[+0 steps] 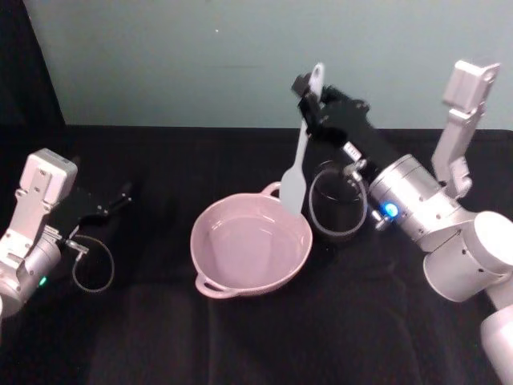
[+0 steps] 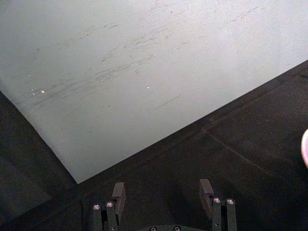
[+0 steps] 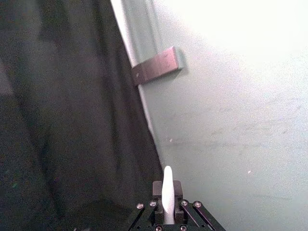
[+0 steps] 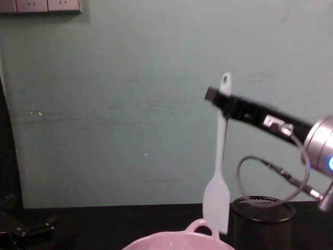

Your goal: Use the one hand to pick up the spoon and stir the clear water in the bowl.

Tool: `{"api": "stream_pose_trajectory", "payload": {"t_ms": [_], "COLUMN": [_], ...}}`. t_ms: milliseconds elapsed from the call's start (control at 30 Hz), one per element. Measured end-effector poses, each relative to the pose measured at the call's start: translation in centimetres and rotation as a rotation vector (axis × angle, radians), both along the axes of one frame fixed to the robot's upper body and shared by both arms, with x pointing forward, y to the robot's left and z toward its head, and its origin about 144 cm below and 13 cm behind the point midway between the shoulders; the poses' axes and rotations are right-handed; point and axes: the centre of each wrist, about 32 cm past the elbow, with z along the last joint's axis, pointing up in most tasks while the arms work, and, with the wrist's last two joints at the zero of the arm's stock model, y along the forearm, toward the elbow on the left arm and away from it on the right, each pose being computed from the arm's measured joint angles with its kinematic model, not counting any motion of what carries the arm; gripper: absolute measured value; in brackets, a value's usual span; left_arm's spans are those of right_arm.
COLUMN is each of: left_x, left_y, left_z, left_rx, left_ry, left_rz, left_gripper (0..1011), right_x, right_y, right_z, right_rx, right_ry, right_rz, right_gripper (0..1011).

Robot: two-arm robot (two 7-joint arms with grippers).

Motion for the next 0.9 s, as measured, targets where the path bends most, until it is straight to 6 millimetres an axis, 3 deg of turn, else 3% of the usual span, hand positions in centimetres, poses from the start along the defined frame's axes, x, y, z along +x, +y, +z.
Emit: {"api": "stream_pose_trajectory", "payload": {"t_ms": [300, 900], "left_x": [0.0, 0.0], "left_y": [0.0, 0.0], "left_z": [0.0, 0.0], "left_rx": [0.0, 0.0], "left_ry": [0.0, 0.0], "left_rz": [0.0, 0.0], "left_gripper": [1011, 1011], "right_x": [-0.3, 2.5], "right_y": [-0.9, -3.7], "right_z": [1.7, 2.6], "right_rx": [0.061, 0.131], "right_ry": [-0.009, 0.038], "right_rz": [-0.106, -0.223], "right_gripper": [116, 116]}}
